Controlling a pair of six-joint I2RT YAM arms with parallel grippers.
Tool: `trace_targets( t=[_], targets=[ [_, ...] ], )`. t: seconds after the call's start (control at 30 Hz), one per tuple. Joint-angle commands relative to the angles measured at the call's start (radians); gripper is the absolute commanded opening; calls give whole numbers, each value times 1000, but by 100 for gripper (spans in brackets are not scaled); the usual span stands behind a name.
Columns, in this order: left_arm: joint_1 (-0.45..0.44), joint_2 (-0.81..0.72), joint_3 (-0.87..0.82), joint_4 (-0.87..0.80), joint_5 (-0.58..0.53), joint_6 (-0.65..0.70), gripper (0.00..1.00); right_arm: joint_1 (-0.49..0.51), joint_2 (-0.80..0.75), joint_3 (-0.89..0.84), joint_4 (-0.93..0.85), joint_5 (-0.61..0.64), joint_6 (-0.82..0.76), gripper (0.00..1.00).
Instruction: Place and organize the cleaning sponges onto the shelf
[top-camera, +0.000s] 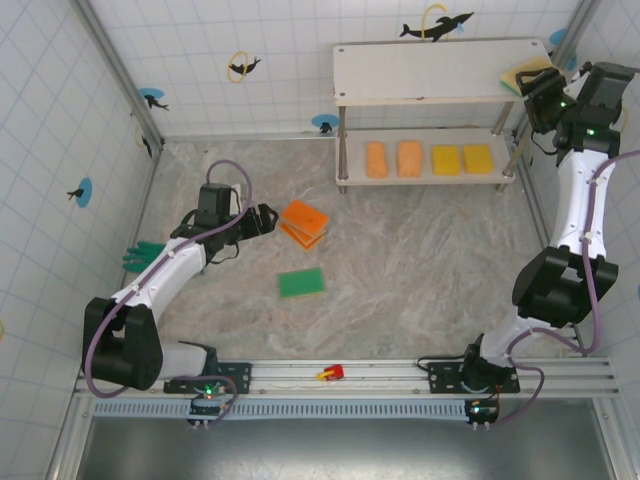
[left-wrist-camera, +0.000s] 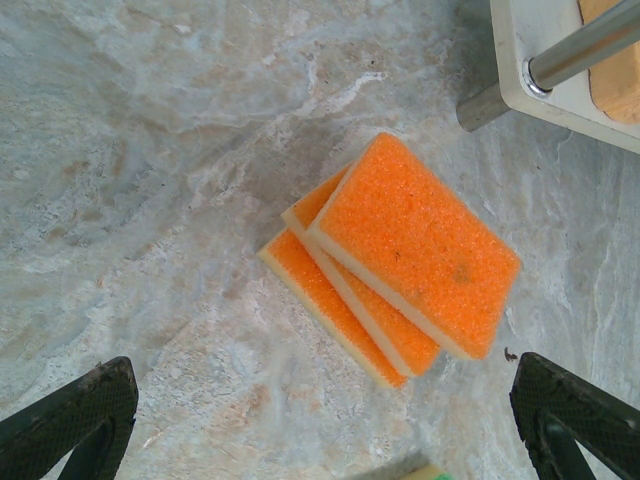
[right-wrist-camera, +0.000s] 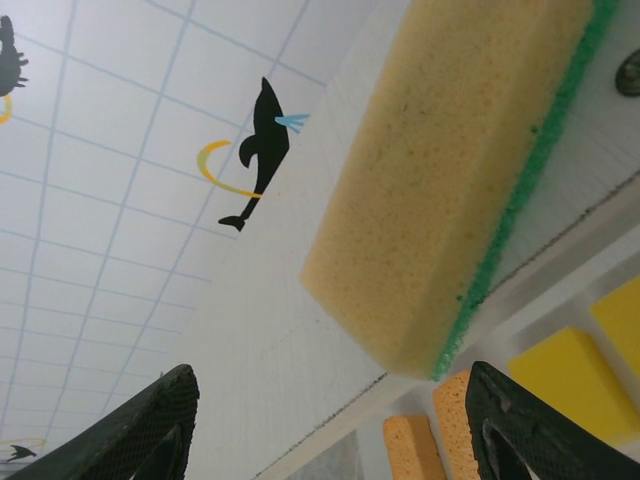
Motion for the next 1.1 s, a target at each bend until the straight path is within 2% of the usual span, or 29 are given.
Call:
trace_targets(
  t=[0.0, 0.57, 1.07],
  targets=[
    [8, -15, -7, -4, -5, -9, 97, -8, 7, -22, 78, -19, 30, 71],
    [8, -16, -13, -6, -8, -6, 97, -17, -19, -84, 96, -16, 30, 69],
    [7, -15, -16, -3, -11, -9, 97, -20, 24, -37, 153, -36, 85, 67]
  ],
)
